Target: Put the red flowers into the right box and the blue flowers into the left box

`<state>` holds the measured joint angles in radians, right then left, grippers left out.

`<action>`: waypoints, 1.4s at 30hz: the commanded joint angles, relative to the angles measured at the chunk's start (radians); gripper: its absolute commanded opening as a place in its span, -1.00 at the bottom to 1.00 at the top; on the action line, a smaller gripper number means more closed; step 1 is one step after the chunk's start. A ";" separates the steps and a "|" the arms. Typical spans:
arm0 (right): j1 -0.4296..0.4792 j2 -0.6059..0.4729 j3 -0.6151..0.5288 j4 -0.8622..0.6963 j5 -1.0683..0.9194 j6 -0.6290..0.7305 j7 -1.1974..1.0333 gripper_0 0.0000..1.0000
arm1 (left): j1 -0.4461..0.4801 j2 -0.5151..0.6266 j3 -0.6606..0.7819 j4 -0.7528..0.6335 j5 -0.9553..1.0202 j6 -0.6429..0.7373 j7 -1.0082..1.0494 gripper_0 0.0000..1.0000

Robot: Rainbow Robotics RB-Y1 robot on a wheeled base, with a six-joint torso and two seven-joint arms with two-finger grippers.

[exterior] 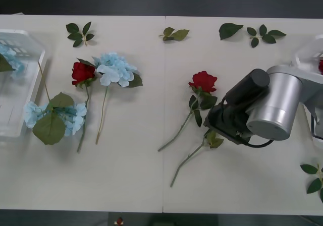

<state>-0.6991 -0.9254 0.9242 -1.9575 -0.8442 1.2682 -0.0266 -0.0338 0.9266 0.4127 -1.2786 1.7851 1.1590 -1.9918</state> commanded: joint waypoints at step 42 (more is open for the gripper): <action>-0.017 0.140 0.079 0.279 0.106 -0.181 0.151 -1.00 | -0.086 -0.114 -0.204 -0.140 -0.003 -0.055 1.469 1.00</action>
<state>-0.6992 -0.7855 1.0131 -1.6720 -0.7403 1.0921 0.0793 -0.1035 0.8239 0.1880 -1.4002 1.8101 1.1042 -0.5532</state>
